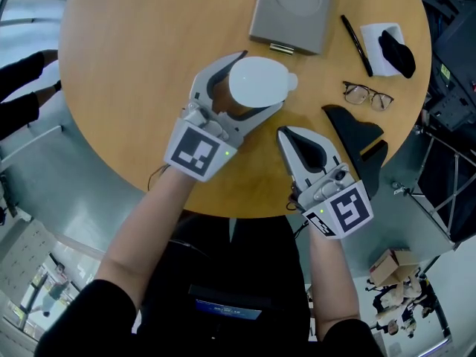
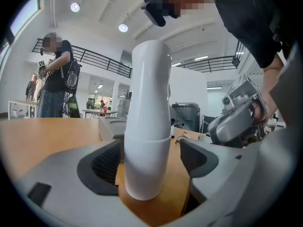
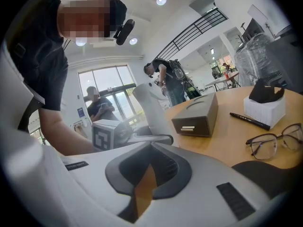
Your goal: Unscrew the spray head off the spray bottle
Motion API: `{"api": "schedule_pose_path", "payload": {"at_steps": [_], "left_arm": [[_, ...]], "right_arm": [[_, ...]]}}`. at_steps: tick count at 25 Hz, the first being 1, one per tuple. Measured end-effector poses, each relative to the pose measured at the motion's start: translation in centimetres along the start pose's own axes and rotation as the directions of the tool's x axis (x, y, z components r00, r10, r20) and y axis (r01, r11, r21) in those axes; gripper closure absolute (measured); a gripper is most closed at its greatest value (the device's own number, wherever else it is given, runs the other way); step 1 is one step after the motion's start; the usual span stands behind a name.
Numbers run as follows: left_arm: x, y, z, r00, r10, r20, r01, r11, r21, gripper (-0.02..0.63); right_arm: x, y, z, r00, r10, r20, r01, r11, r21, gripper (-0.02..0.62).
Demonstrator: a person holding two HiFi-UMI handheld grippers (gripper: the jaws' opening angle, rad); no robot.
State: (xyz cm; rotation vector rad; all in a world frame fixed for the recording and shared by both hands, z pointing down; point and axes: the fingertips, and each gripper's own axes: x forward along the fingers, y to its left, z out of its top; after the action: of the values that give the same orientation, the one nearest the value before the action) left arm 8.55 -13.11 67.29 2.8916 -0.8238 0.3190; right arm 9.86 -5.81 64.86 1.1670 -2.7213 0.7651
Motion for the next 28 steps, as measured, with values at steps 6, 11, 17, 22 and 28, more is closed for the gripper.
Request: {"api": "schedule_pose_path", "payload": {"at_steps": [6,11,17,22,28], "left_arm": [[0.6,0.4,0.4,0.999,0.031,0.015,-0.031,0.999,0.022,0.285],[0.6,0.2,0.5,1.000,0.021,0.020,-0.022,1.000,0.013,0.301],[-0.6,-0.6,1.6,1.000,-0.014,-0.013,0.015,1.000,0.025,0.301],[-2.9,-1.0,4.0,1.000,-0.021,-0.023,0.022,0.999,0.041,0.301],[-7.7,-1.7,8.9,1.000,-0.025,-0.018,0.025,0.999,0.024,0.301]], "right_arm": [[-0.5,0.2,-0.2,1.000,0.002,0.002,-0.002,1.000,0.005,0.589],[-0.7,0.3,-0.3,1.000,0.005,0.010,-0.005,1.000,0.005,0.589],[-1.4,1.2,0.8,1.000,0.014,0.021,-0.014,1.000,-0.017,0.589],[-1.9,3.2,3.3,0.999,0.043,0.031,-0.041,0.998,-0.057,0.589],[-2.8,7.4,8.1,0.995,0.091,0.041,-0.086,0.990,-0.115,0.589]]}}
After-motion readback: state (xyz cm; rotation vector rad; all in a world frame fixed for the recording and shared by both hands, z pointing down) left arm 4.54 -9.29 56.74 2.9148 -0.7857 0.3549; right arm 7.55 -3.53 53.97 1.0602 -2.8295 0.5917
